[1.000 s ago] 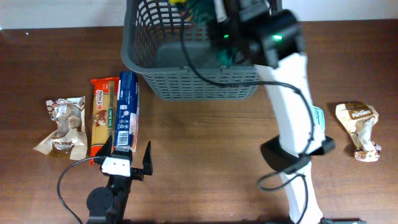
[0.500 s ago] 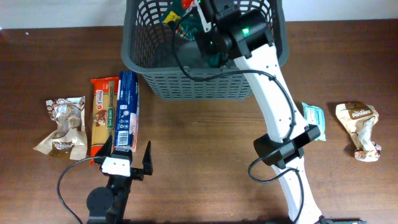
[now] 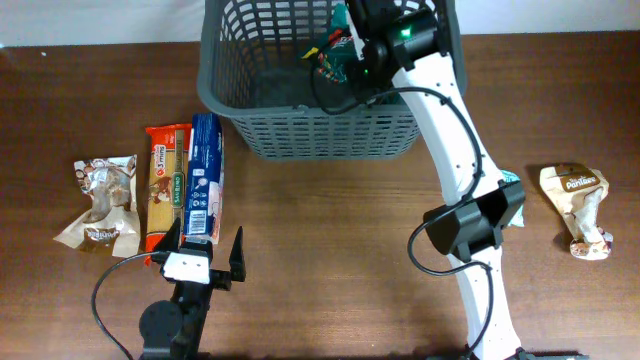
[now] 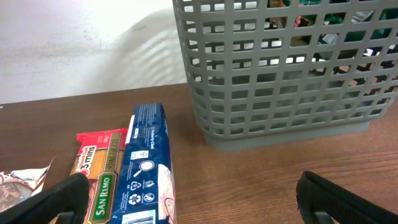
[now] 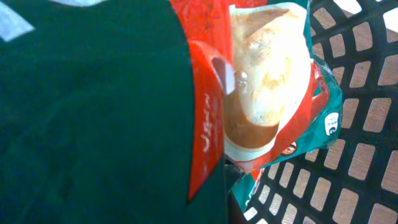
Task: Pack container
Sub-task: 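Lift the Nescafe bag with the right gripper and drop it into the basket, then move the right gripper to the beige Pantree rice bag and grasp it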
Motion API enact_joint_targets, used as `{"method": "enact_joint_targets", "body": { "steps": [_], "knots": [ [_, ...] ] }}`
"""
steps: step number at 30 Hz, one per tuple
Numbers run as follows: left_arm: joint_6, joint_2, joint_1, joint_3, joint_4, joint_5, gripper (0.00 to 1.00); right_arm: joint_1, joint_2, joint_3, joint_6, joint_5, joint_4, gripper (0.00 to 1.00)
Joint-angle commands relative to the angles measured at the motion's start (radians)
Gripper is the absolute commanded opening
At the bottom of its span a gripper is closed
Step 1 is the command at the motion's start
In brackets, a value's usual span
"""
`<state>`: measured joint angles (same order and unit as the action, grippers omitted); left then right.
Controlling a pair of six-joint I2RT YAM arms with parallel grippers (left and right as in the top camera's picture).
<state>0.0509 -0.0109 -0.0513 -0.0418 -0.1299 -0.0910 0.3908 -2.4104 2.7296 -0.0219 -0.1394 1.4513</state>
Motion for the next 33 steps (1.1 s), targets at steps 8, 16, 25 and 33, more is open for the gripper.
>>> {"method": "enact_joint_targets", "body": {
  "steps": [8,16,25,33],
  "knots": [
    [-0.006,0.005,0.001,0.006,0.003,-0.010,0.99,-0.005,0.014,0.017,-0.005,-0.019,-0.031,0.37],
    [-0.006,0.005,0.001,0.006,0.003,-0.010,0.99,-0.005,0.087,0.056,-0.004,-0.002,-0.034,0.73],
    [-0.006,0.005,0.001,0.006,0.002,-0.010,0.99,-0.014,0.341,0.092,0.048,-0.031,-0.016,0.79],
    [-0.006,0.005,0.001,0.006,0.002,-0.010,0.99,-0.317,0.545,0.068,0.018,-0.028,0.037,0.78]
  ]
}}
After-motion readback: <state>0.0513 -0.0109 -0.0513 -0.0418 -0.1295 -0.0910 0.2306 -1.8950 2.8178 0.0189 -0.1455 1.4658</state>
